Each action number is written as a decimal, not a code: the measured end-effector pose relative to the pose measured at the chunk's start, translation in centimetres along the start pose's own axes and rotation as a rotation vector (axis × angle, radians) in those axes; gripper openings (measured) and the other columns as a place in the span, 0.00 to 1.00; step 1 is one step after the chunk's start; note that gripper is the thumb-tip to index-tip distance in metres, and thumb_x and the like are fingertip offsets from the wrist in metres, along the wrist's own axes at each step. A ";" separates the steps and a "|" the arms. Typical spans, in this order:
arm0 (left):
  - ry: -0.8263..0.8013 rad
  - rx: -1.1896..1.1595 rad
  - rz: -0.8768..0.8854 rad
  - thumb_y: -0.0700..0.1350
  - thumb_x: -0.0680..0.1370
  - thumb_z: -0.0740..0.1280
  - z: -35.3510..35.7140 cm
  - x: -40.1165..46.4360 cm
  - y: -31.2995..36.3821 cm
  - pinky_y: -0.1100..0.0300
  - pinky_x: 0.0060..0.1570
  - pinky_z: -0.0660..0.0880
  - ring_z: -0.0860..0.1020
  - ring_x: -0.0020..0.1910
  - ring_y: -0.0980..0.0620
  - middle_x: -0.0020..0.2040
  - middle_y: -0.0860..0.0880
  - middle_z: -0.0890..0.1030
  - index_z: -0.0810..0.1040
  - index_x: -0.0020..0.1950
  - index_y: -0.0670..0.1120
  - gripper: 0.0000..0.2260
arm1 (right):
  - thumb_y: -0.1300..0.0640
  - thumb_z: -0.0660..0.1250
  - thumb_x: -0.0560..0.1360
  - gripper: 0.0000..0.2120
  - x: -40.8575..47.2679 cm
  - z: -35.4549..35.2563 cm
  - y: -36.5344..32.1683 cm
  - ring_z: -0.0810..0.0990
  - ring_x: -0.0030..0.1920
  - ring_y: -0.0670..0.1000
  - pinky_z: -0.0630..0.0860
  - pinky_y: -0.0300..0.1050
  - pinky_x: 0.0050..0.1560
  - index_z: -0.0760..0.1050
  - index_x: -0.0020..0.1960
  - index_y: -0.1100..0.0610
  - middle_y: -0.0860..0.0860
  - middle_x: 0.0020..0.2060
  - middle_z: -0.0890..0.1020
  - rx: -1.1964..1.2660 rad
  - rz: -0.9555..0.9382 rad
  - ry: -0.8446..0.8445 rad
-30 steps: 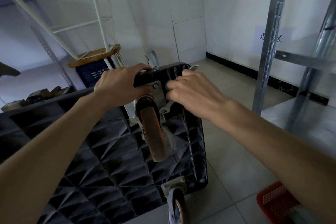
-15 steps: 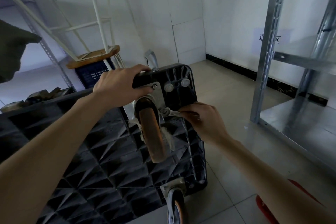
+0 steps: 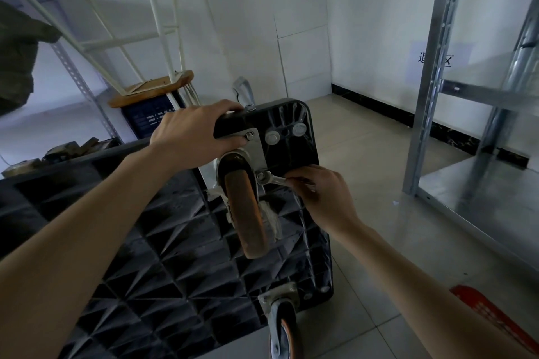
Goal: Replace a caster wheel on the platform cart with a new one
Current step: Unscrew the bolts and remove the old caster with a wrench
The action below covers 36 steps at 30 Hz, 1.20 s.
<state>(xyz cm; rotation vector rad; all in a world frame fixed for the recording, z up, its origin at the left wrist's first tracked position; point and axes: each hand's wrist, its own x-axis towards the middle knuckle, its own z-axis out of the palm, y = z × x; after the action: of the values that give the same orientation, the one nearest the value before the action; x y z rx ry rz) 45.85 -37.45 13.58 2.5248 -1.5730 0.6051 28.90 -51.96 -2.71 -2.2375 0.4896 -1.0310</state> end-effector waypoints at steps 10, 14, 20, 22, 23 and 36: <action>0.001 0.004 0.008 0.68 0.75 0.65 0.1 0.0 -0.1 0.54 0.44 0.69 0.80 0.52 0.45 0.57 0.53 0.83 0.65 0.71 0.64 0.26 | 0.62 0.75 0.70 0.13 2.6 -4.8 -4.5 0.82 0.44 0.52 0.61 0.45 0.47 0.85 0.50 0.49 0.47 0.44 0.83 -0.663 -0.522 -0.009; 0.005 0.009 0.005 0.67 0.76 0.66 0.1 0.0 0.0 0.55 0.44 0.68 0.80 0.52 0.45 0.57 0.53 0.83 0.65 0.71 0.64 0.26 | 0.63 0.70 0.74 0.10 4.2 -6.2 -9.0 0.79 0.42 0.50 0.54 0.44 0.47 0.84 0.50 0.49 0.47 0.42 0.80 -0.913 -0.643 -0.242; 0.013 0.012 0.006 0.68 0.75 0.65 0.1 -0.1 -0.1 0.55 0.43 0.69 0.81 0.51 0.45 0.57 0.54 0.83 0.65 0.71 0.64 0.26 | 0.57 0.72 0.76 0.10 4.0 -7.1 -6.1 0.81 0.42 0.48 0.55 0.41 0.46 0.84 0.53 0.43 0.42 0.43 0.82 -0.696 -0.515 -0.151; 0.014 0.015 0.010 0.68 0.75 0.65 0.2 -0.1 -0.2 0.55 0.44 0.70 0.81 0.52 0.45 0.57 0.54 0.83 0.65 0.71 0.64 0.26 | 0.53 0.68 0.79 0.08 3.1 -6.7 -4.3 0.81 0.44 0.48 0.61 0.42 0.45 0.83 0.54 0.42 0.41 0.46 0.82 -0.538 -0.404 -0.161; 0.013 0.012 0.010 0.68 0.75 0.65 0.2 0.0 -0.1 0.54 0.44 0.70 0.81 0.52 0.45 0.57 0.54 0.83 0.65 0.71 0.63 0.26 | 0.52 0.67 0.80 0.08 2.6 -6.3 -3.6 0.81 0.46 0.48 0.64 0.42 0.45 0.83 0.54 0.42 0.41 0.47 0.82 -0.463 -0.346 -0.181; 0.006 -0.002 0.007 0.68 0.75 0.65 0.1 0.0 -0.2 0.55 0.44 0.68 0.80 0.52 0.46 0.57 0.54 0.82 0.65 0.71 0.63 0.26 | 0.50 0.69 0.79 0.06 0.1 -1.0 0.1 0.80 0.43 0.40 0.76 0.41 0.39 0.83 0.53 0.43 0.39 0.45 0.82 -0.045 -0.010 0.018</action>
<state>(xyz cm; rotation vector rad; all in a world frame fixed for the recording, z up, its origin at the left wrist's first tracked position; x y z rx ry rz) 46.06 -37.44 13.50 2.5148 -1.5796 0.6113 28.15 -52.46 -2.23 -2.2738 0.5143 -1.0563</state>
